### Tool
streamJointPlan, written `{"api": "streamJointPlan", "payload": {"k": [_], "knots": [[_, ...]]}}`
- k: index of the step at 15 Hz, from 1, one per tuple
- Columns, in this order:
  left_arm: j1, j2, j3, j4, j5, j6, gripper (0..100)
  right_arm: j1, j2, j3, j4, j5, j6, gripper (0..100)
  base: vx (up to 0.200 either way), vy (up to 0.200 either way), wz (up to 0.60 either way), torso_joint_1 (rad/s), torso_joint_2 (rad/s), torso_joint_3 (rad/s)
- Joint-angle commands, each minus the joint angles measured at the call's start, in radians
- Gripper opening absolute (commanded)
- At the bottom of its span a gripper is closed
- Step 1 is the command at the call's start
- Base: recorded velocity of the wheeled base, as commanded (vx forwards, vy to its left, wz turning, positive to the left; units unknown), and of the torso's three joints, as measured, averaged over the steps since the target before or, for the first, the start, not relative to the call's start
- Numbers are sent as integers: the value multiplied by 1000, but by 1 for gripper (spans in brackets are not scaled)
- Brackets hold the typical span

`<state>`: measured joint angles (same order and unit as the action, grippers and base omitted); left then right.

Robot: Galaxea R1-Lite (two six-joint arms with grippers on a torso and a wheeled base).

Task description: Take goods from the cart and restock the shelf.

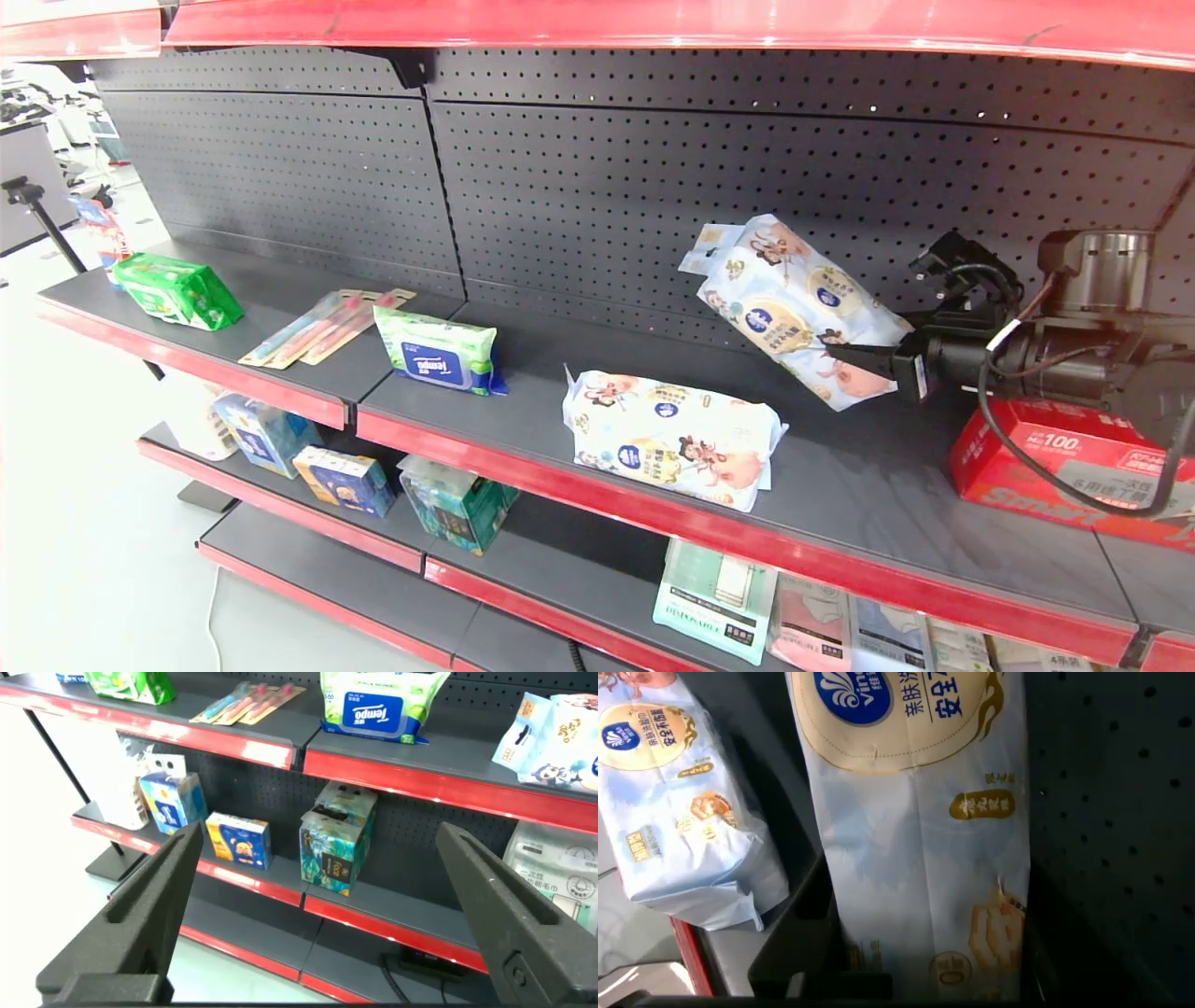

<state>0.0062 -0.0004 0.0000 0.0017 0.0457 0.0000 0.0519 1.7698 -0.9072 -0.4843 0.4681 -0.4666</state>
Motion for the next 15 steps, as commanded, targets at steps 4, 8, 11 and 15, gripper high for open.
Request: {"api": "streamJointPlan", "payload": {"k": [4, 8, 11, 15], "knots": [[0, 0, 0, 0, 0, 0, 100, 0, 135, -84, 1, 67, -86, 0, 0, 0, 0, 0, 0, 0], [0, 0, 0, 0, 0, 0, 100, 11, 197, -119, 4, 98, -118, 0, 0, 0, 0, 0, 0, 0], [0, 0, 0, 0, 0, 0, 100, 40, 240, -167, 6, 98, -127, 0, 0, 0, 0, 0, 0, 0], [0, 0, 0, 0, 0, 0, 100, 52, 275, -206, 15, 106, -191, 0, 0, 0, 0, 0, 0, 0]]}}
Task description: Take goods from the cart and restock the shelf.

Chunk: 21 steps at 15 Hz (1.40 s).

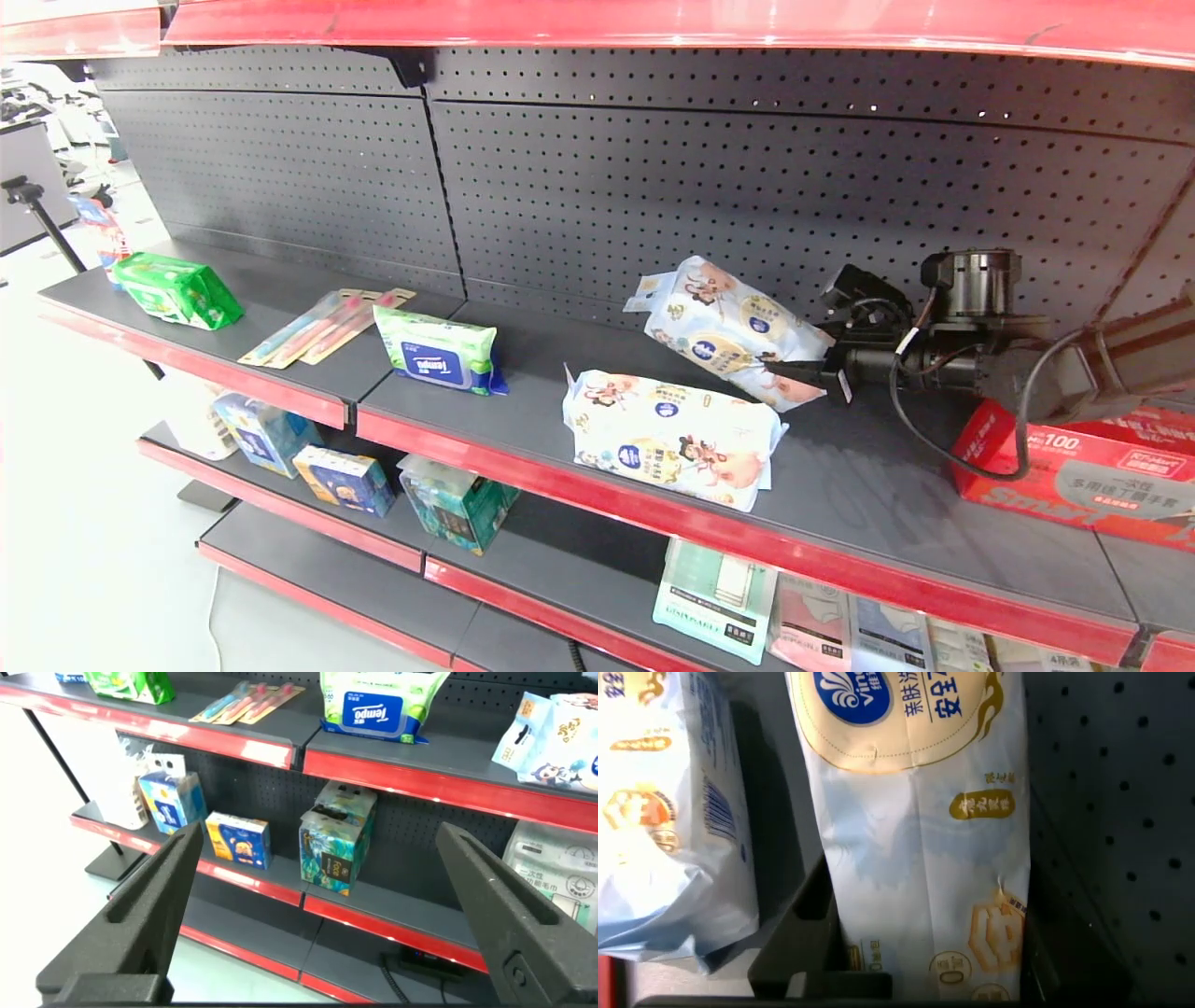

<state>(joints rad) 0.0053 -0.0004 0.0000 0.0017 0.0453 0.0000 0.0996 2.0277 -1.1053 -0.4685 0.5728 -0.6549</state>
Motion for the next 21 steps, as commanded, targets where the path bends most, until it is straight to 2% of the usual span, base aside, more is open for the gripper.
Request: {"api": "streamJointPlan", "payload": {"k": [1, 5, 9, 21], "knots": [[1, 0, 0, 0, 1, 0, 100, 6, 19, -7, -1, 1, -19, 0, 0, 0, 0, 0, 0, 0], [1, 0, 0, 0, 1, 0, 100, 3, 31, -7, 8, 1, -51, 0, 0, 0, 0, 0, 0, 0], [1, 0, 0, 0, 1, 2, 100, -9, 29, -33, 134, -8, -150, 0, 0, 0, 0, 0, 0, 0], [1, 0, 0, 0, 1, 0, 100, -29, 86, -113, 134, -13, -144, 0, 0, 0, 0, 0, 0, 0]]}}
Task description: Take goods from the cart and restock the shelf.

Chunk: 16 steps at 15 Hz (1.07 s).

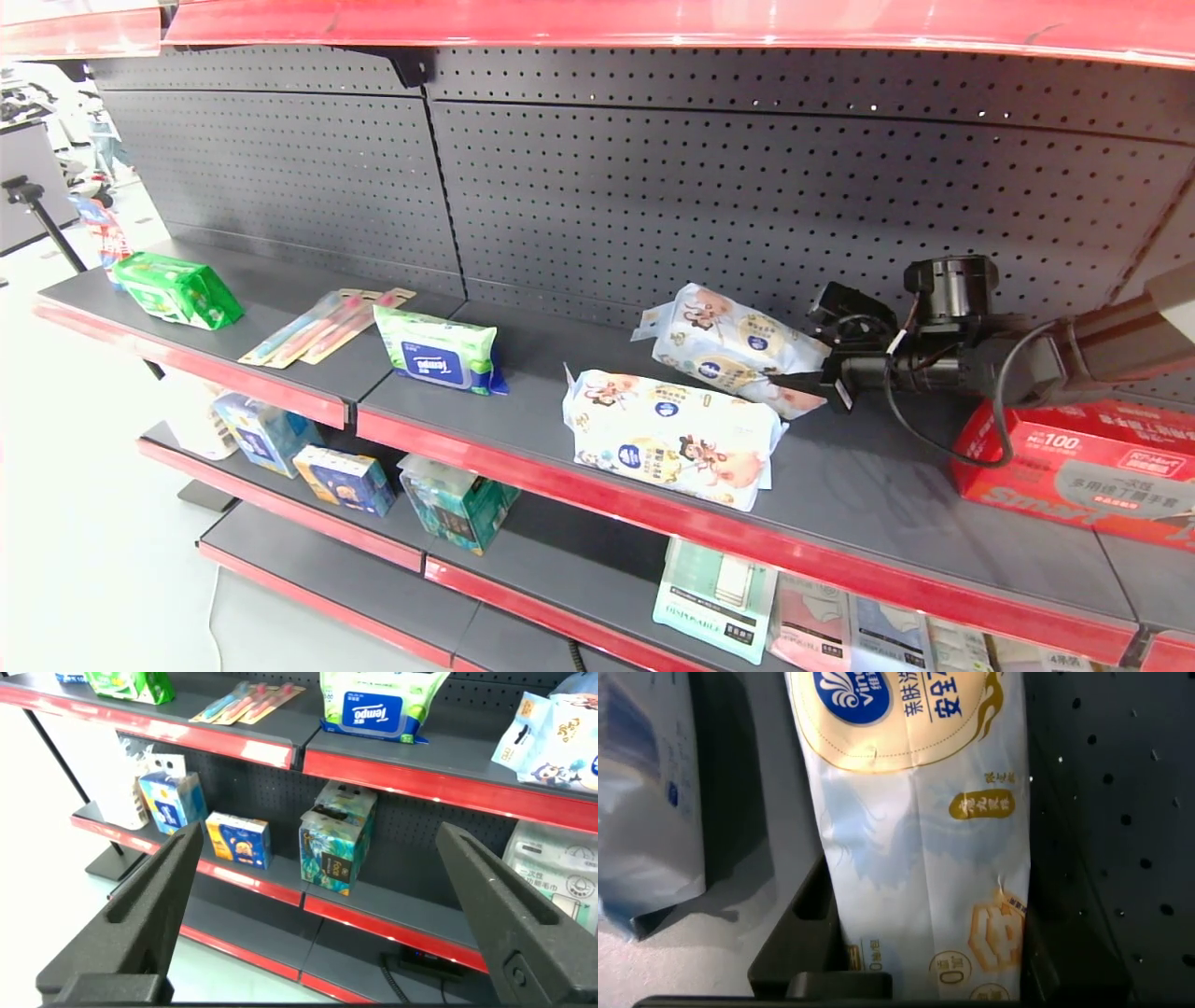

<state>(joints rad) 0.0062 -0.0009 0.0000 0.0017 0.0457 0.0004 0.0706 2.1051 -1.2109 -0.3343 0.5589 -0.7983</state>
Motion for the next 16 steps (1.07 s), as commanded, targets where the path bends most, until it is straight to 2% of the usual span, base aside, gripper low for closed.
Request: {"api": "streamJointPlan", "payload": {"k": [1, 15, 16], "knots": [[0, 1, 0, 0, 0, 0, 100, 8, 21, -26, 0, -1, 1, 0, 0, 0, 0, 0, 0, 0], [0, 1, 0, 0, 0, 0, 100, 15, 26, 1, 1, 15, 13, 0, 0, 0, 0, 0, 0, 0], [0, 1, 0, 0, 0, 1, 100, 15, 26, 7, 1, 15, 11, 100, 0, 0, 0, 0, 0, 0]]}}
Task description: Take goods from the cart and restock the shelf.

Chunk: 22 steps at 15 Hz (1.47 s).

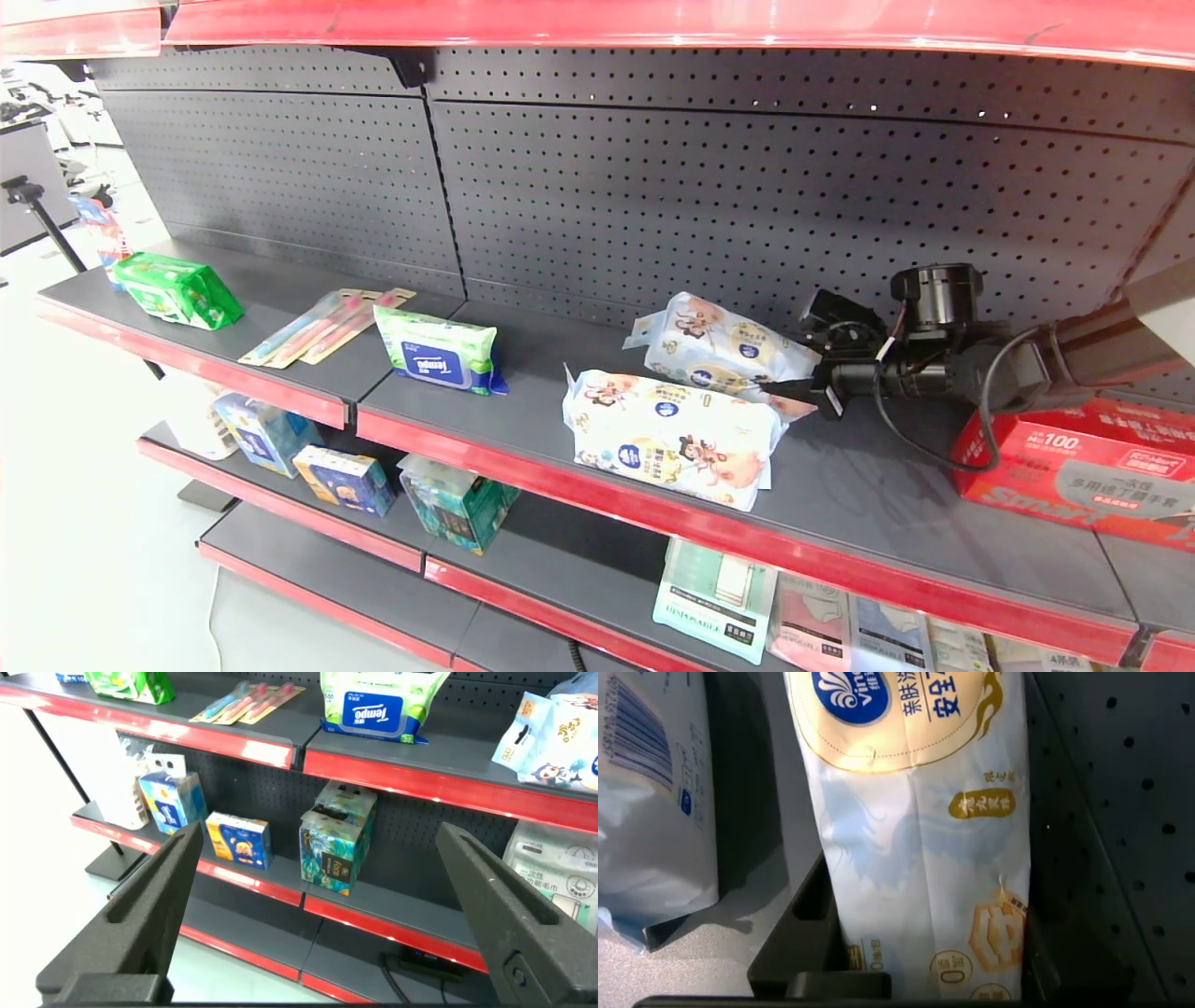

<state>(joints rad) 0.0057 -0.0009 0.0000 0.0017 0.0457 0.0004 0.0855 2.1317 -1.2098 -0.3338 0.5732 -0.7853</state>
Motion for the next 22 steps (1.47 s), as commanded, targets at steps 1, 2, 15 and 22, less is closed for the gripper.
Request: {"api": "streamJointPlan", "payload": {"k": [1, 2, 15, 22], "knots": [[0, 1, 0, 0, 0, 0, 100, 0, -1, 9, 1, 1, -2, 100, 0, 0, 0, 0, 0, 0], [0, 1, 0, 0, 0, 1, 100, 0, -1, 9, 1, 1, -2, 100, 0, 0, 0, 0, 0, 0], [0, 1, 0, 0, 0, 0, 100, -21, -98, 69, 1, -49, 172, 100, 0, 0, 0, 0, 0, 0], [0, 1, 0, 0, 0, 0, 100, -47, -179, 138, -1, -69, 262, 100, 0, 0, 0, 0, 0, 0]]}}
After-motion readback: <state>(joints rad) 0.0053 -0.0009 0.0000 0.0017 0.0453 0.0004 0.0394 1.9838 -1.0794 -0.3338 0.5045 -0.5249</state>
